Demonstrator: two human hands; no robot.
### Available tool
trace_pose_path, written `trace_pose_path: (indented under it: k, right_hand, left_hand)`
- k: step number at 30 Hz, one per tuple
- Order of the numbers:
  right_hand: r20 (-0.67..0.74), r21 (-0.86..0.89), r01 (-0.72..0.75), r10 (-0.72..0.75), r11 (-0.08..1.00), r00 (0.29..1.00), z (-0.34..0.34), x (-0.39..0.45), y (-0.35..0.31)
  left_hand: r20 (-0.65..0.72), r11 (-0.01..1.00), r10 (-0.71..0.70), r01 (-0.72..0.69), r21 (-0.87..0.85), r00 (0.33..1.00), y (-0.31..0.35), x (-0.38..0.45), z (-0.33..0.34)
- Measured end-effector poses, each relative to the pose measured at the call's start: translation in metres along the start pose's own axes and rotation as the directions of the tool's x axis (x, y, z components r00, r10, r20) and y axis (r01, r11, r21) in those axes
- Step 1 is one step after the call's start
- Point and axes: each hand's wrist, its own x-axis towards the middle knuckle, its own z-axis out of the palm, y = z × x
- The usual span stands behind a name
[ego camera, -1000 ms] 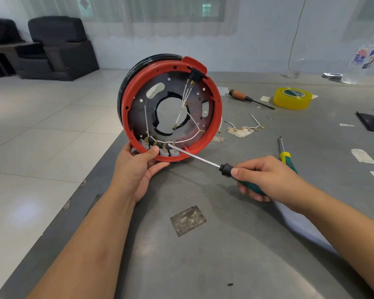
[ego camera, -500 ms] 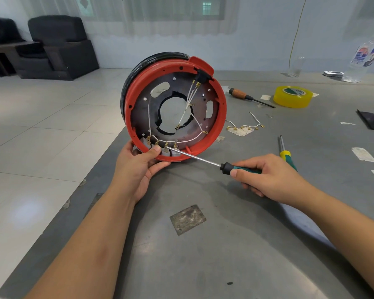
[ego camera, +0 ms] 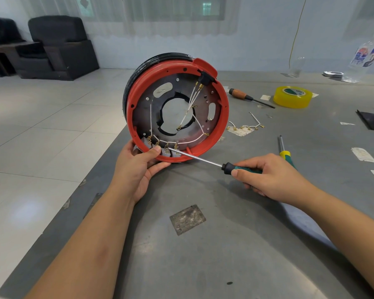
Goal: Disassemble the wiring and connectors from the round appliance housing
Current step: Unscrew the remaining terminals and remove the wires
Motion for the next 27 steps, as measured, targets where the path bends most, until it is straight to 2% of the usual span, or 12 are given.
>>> trace_pose_path:
  k: [6, 17, 27]
  right_hand:
    - [-0.049, -0.202, 0.049, -0.061, 0.978, 0.997, 0.001, 0.001, 0.0]
    - [-0.125, -0.403, 0.158, -0.225, 0.901, 0.966, 0.009, -0.006, -0.002]
    - [-0.127, -0.542, 0.26, -0.384, 0.799, 0.915, 0.014, -0.011, -0.007]
  left_hand:
    - [-0.01, 1.0, 0.009, -0.009, 0.0, 1.0, 0.0, -0.001, 0.001]
    - [-0.054, 1.0, 0.023, -0.024, -0.005, 0.998, -0.005, 0.002, 0.001]
    - [-0.08, 0.997, 0.025, -0.031, -0.071, 0.996, -0.006, 0.004, 0.001]
